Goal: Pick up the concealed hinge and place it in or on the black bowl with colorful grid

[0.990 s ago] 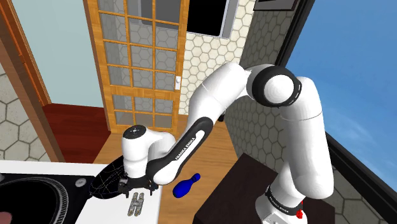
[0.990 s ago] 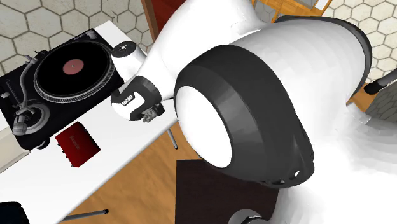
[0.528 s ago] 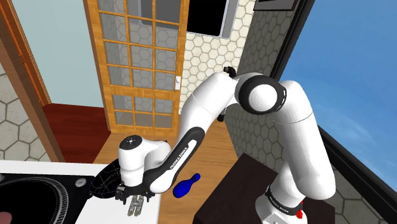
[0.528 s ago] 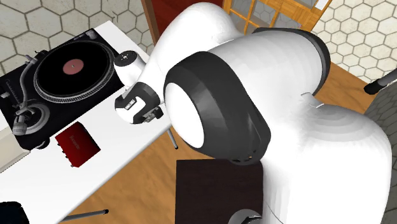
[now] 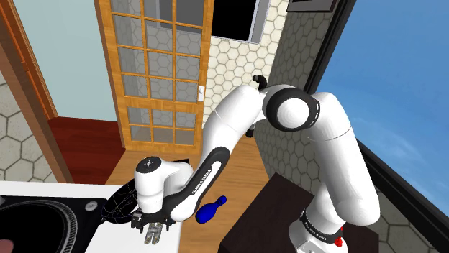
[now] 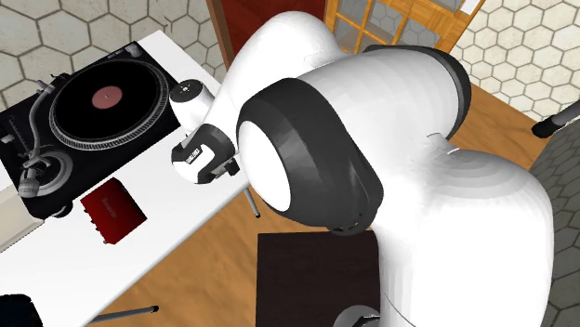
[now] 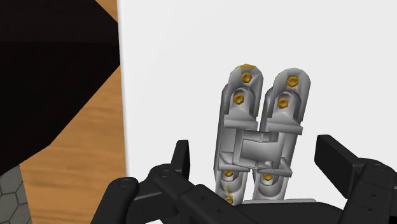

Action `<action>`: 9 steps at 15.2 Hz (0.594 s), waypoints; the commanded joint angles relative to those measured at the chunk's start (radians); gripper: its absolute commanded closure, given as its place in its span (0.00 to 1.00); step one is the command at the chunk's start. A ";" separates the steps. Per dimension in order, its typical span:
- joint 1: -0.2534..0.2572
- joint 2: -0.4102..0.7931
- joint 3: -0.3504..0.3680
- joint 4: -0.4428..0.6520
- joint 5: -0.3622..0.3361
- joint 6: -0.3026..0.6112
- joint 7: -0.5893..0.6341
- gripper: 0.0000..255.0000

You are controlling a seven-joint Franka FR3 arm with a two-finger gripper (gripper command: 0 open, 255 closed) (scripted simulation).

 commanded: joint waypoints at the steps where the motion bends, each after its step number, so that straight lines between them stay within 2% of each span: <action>1: 0.000 0.000 0.000 0.000 0.000 0.000 0.000 0.00; 2: 0.000 0.000 0.000 0.000 0.000 0.000 0.000 1.00; 9: 0.001 0.002 0.000 0.003 0.000 -0.001 0.000 1.00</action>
